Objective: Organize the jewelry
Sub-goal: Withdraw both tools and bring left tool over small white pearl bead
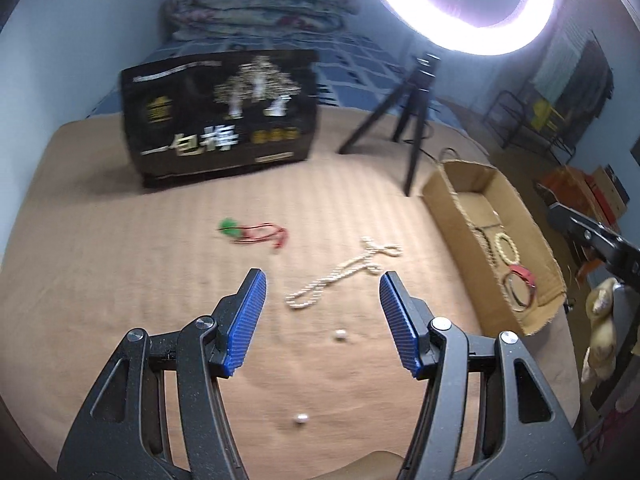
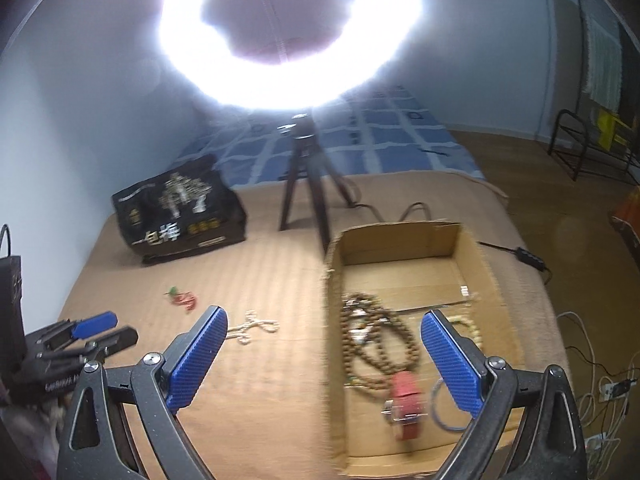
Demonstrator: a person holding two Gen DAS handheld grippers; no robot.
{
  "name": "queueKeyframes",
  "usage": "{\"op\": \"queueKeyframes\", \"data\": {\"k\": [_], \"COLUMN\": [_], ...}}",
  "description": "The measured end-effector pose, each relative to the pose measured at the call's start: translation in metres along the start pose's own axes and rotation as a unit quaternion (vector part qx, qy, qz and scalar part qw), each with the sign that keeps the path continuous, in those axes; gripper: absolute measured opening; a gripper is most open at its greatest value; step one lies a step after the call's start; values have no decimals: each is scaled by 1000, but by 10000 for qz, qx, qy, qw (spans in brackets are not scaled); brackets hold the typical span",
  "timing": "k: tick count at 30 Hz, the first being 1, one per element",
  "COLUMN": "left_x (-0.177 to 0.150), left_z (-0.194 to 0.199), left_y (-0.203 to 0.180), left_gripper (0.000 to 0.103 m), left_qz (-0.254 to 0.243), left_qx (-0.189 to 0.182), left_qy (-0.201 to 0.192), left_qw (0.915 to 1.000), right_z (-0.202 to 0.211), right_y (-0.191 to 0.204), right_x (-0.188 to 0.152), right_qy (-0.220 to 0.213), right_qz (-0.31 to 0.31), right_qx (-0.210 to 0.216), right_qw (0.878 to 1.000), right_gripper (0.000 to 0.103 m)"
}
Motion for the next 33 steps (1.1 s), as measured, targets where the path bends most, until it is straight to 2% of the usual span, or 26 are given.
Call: {"op": "queueKeyframes", "data": {"k": [7, 13, 16, 17, 19, 23, 27, 31, 33], "left_x": [-11, -30, -41, -44, -52, -68, -84, -97, -101], "left_z": [3, 7, 9, 9, 9, 4, -5, -14, -18], "left_y": [35, 48, 49, 49, 47, 41, 35, 27, 24], "left_gripper": [61, 61, 61, 58, 52, 40, 36, 29, 29], "left_qz": [107, 57, 12, -3, -44, -227, -333, -533, -578], "left_qx": [43, -121, -228, -269, -353, -499, -673, -721, -699], "left_qy": [141, 327, 430, 453, 536, 776, 1008, 1219, 1271], "left_qw": [9998, 9994, 9988, 9986, 9979, 9955, 9921, 9885, 9877], "right_z": [-19, -41, -51, -54, -60, -72, -83, -92, -97], "right_y": [34, 55, 64, 66, 73, 87, 104, 114, 117], "right_x": [-7, -22, -30, -32, -36, -49, -63, -71, -74], "right_qy": [333, 790, 941, 979, 1090, 1364, 1630, 1764, 1835], "right_qz": [161, 174, 232, 260, 331, 450, 642, 749, 735], "right_qx": [343, 708, 735, 737, 789, 992, 1166, 1206, 1212], "right_qw": [9987, 9942, 9926, 9921, 9903, 9846, 9776, 9740, 9727], "right_gripper": [97, 84, 82, 81, 71, 60, 44, 38, 35]}}
Point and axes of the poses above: each gripper's, at about its wrist camera, not at the fingertips, and z roughly against the way its jaws point, y to its left, x to its top, the point moved 2 cm from there along -z, roughly the way its jaws point, and after that the axes turned 6 degrees about -x, right-handed, at the moved point
